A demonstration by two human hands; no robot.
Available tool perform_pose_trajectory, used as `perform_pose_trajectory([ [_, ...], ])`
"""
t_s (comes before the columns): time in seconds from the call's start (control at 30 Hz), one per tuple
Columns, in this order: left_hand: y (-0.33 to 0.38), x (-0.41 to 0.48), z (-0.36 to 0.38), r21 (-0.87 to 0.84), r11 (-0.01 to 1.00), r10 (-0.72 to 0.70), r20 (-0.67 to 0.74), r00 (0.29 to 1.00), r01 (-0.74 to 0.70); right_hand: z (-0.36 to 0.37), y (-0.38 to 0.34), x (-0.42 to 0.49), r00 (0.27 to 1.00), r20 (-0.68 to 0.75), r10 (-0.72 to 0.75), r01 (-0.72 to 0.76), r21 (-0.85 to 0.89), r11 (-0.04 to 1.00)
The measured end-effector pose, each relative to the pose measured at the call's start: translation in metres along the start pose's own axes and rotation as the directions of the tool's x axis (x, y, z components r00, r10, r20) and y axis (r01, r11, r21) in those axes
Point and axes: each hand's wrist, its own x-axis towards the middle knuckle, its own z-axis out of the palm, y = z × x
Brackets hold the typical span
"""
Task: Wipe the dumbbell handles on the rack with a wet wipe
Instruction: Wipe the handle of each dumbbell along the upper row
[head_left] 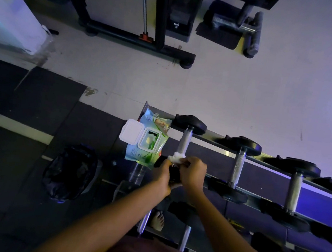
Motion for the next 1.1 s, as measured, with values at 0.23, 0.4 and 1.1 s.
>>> perform_pose_trajectory([
  [0.23, -0.011, 0.014, -0.003, -0.039, 0.998, 0.048, -0.074, 0.996, -0.051, -0.007, -0.029, 0.049, 0.993, -0.103, -0.064, 0.064, 0.001, 0.998],
  [0.4, -0.015, 0.013, -0.006, -0.130, 0.989, 0.061, -0.058, 0.996, -0.068, -0.010, -0.038, 0.066, 0.991, -0.114, -0.069, 0.070, 0.009, 0.998],
  [1.1, -0.001, -0.005, -0.040, 0.311, 0.864, 0.423, -0.020, 0.906, -0.396, -0.005, -0.030, 0.070, 0.990, -0.079, -0.115, 0.109, -0.078, 0.991],
])
